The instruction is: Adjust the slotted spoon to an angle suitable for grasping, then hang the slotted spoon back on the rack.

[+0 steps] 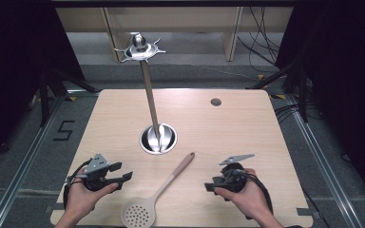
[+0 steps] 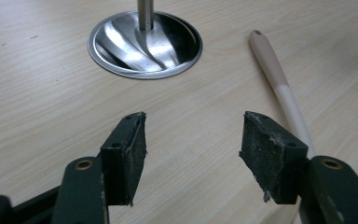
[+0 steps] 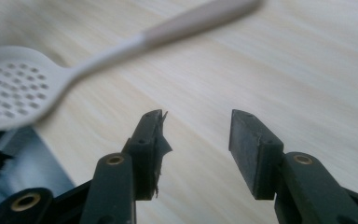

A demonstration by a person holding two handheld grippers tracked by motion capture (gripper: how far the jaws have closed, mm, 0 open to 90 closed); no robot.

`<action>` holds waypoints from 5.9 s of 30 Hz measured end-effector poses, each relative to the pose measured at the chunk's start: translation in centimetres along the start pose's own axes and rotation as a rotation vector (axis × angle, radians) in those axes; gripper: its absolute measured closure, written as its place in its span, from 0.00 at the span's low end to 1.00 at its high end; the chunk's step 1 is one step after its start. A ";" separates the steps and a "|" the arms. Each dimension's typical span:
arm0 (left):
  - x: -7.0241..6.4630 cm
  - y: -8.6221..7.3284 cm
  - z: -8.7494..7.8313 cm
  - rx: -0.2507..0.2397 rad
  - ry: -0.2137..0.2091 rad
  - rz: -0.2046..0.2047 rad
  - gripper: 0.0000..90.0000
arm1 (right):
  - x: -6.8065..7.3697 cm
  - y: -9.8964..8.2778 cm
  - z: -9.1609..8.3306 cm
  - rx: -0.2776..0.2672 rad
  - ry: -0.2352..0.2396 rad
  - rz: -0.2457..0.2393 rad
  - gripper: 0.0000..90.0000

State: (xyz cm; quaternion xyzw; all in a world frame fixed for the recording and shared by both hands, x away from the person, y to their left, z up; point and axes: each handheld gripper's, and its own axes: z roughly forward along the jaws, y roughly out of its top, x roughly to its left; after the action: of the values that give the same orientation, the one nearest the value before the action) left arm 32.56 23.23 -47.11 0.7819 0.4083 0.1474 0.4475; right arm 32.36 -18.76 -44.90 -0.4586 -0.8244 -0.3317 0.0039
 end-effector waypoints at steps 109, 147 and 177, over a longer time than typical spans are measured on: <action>-8.9 8.7 9.2 0.523 -0.078 0.094 0.84 | -5.5 -3.5 -4.9 -0.086 -0.273 -0.026 0.65; -4.6 9.7 -2.3 0.068 0.040 0.053 0.84 | -5.6 -3.4 -4.8 -0.093 -0.278 -0.046 0.62; -2.2 12.5 -5.9 -0.007 0.118 0.014 0.84 | -5.7 -3.4 -4.9 -0.102 -0.287 -0.037 0.62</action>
State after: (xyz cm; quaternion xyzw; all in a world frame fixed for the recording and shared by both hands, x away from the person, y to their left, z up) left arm 33.97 21.65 -33.31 0.7730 0.4282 0.1977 0.4242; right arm 31.61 -26.92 -44.71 -0.4857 -0.8068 -0.3045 -0.1433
